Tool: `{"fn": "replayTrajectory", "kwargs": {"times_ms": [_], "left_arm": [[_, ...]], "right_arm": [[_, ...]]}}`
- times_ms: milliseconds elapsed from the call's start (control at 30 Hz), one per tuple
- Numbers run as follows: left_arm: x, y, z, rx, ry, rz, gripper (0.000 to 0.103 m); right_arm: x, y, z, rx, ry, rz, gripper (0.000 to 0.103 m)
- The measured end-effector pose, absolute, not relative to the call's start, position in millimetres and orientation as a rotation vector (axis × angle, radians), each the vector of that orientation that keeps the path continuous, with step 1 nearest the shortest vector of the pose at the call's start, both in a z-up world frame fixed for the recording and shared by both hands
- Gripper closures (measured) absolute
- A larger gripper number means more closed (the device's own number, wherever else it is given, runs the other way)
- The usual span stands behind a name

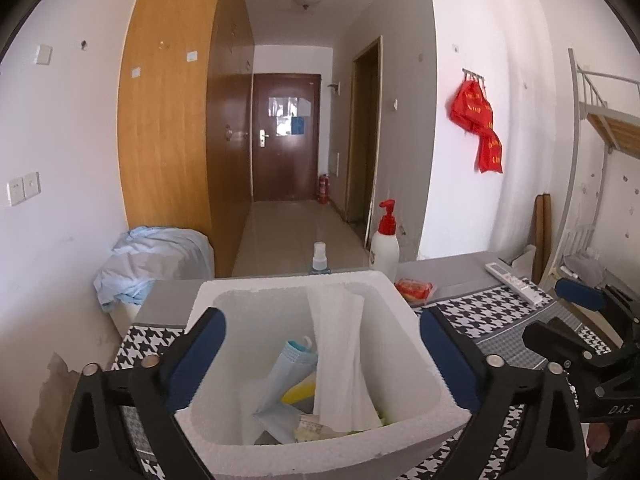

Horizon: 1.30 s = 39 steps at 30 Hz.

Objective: Organize soft objects

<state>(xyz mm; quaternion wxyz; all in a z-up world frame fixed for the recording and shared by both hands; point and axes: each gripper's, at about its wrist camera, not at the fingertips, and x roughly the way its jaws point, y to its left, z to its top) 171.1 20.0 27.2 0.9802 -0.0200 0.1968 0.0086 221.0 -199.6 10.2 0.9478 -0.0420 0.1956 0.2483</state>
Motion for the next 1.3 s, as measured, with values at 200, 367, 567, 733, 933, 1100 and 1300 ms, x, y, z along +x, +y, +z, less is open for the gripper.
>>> {"fn": "replayTrajectory", "kwargs": {"times_ms": [200, 367, 567, 733, 933, 1100, 1300], "left_arm": [[164, 18, 30, -0.041, 0.382, 0.027, 0.001], [156, 16, 32, -0.033, 0.364, 0.025, 0.001], [144, 16, 35, -0.034, 0.339, 0.036, 0.001], [136, 12, 37, -0.034, 0.333, 0.031, 0.001], [128, 9, 39, -0.022, 0.330, 0.031, 0.001], [117, 5, 42, -0.018, 0.319, 0.025, 0.001], [103, 2, 44, -0.011, 0.306, 0.030, 0.001]], "right_arm": [[216, -199, 13, -0.087, 0.389, 0.513, 0.007], [211, -199, 15, -0.088, 0.380, 0.518, 0.007], [203, -202, 19, -0.085, 0.368, 0.518, 0.007], [196, -205, 22, -0.083, 0.355, 0.517, 0.007], [183, -207, 26, -0.085, 0.339, 0.517, 0.007], [172, -210, 29, -0.083, 0.324, 0.518, 0.007], [159, -212, 33, -0.085, 0.306, 0.519, 0.007]]}}
